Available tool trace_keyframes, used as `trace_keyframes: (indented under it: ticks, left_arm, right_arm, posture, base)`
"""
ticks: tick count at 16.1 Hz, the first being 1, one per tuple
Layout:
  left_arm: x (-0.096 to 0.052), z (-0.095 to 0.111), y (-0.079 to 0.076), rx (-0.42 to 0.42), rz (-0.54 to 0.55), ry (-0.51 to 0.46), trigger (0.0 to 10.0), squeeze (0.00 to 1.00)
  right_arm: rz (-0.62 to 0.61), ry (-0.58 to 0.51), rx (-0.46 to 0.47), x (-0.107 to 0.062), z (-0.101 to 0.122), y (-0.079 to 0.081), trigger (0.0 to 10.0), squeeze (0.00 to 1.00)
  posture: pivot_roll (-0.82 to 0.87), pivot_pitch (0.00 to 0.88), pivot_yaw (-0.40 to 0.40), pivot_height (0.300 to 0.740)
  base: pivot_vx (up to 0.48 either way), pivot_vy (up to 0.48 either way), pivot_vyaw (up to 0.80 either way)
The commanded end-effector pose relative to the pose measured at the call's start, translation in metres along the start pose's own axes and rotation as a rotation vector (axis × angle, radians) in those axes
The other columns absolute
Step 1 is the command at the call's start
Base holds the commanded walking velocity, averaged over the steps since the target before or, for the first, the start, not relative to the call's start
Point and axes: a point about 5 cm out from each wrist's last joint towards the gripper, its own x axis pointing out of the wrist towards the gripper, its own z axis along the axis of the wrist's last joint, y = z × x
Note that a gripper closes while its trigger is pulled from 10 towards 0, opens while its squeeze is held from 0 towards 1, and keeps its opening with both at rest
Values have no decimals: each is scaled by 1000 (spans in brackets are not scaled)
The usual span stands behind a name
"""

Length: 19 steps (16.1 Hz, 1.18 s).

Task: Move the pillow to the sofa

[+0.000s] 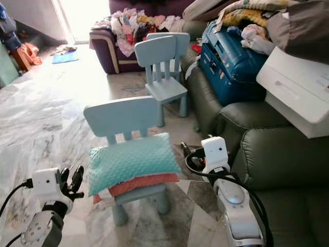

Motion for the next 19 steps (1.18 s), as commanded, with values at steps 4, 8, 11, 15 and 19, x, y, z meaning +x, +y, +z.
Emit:
trace_keyframes:
  ticks: [4,8,11,15,19]
  left_arm:
    - [-2,-1,8,-17,20,0,10000,0]
    - [-4,-3,7,-25,16,7,10000,0]
    - [-4,-4,7,-30,12,11,10000,0]
    - [-5,-4,7,-29,12,14,10000,0]
    - [-4,-5,9,-14,47,14,10000,0]
  right_arm:
    - [19,-31,-14,5,6,2,10000,0]
    - [26,-38,-18,5,6,4,10000,0]
    - [30,-39,-19,5,6,5,10000,0]
    - [33,-43,-20,5,6,6,10000,0]
    - [37,-46,-21,5,7,7,10000,0]
  posture:
    - [-186,25,63,740]
    - [-186,26,64,740]
    - [-185,28,64,740]
    - [-185,30,64,740]
    - [-184,33,64,740]
  base:
    - [279,0,0]
    - [413,0,0]
    - [442,0,0]
    - [445,0,0]
    - [110,0,0]
